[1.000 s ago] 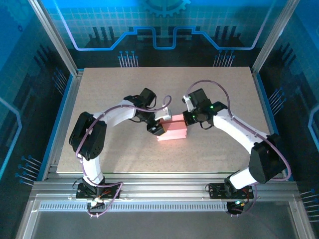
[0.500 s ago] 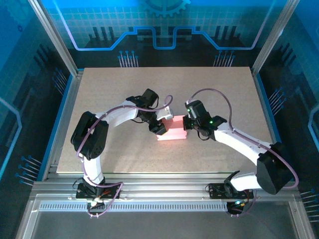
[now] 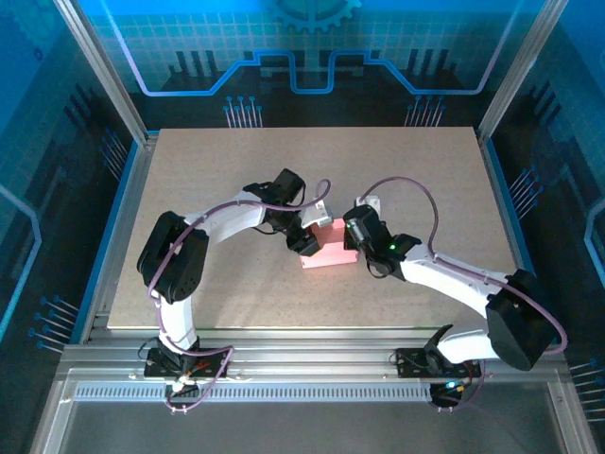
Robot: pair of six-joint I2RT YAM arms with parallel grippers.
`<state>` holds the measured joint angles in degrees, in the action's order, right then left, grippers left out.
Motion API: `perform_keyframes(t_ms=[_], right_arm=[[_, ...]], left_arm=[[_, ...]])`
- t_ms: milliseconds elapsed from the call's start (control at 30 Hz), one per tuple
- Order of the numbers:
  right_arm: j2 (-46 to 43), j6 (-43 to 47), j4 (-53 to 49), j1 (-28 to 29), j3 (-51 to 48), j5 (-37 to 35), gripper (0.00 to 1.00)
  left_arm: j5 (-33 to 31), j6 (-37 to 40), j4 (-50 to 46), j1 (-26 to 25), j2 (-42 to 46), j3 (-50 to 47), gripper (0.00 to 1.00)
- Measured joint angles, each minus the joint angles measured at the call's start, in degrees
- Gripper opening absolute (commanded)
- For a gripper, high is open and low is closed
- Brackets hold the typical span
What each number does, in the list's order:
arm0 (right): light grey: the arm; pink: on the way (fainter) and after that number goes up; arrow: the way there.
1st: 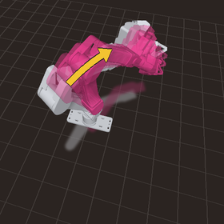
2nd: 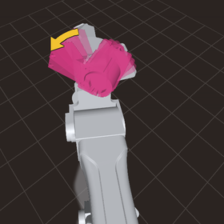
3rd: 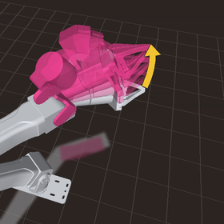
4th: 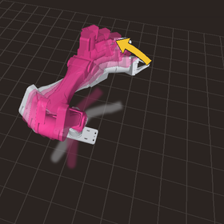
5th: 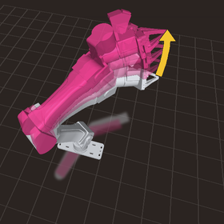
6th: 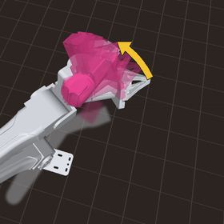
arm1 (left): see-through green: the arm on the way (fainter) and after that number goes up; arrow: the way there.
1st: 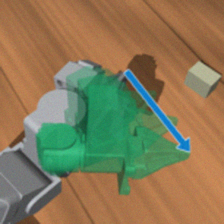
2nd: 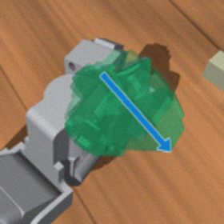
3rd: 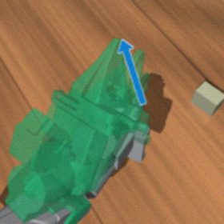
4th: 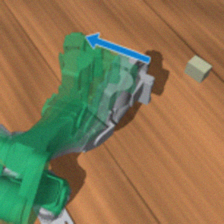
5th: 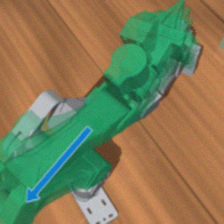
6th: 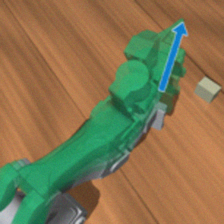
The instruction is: Fold the paper box
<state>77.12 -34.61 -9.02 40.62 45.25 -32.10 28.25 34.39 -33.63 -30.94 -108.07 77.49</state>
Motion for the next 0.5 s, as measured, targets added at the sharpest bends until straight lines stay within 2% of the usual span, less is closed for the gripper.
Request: perform_keyframes(t_ms=[267,500], right_arm=[[-1.1,-1.8,9.9,2.5,-7.1,-5.0,0.0],[-2.9,0.3,20.6,3.2,-14.2,-6.1,0.0]], left_arm=[[-0.2,-1.4,0.4,-0.3,-0.2,0.2,0.48],[-1.1,-1.5,0.5,-0.9,-0.2,0.2,0.48]])
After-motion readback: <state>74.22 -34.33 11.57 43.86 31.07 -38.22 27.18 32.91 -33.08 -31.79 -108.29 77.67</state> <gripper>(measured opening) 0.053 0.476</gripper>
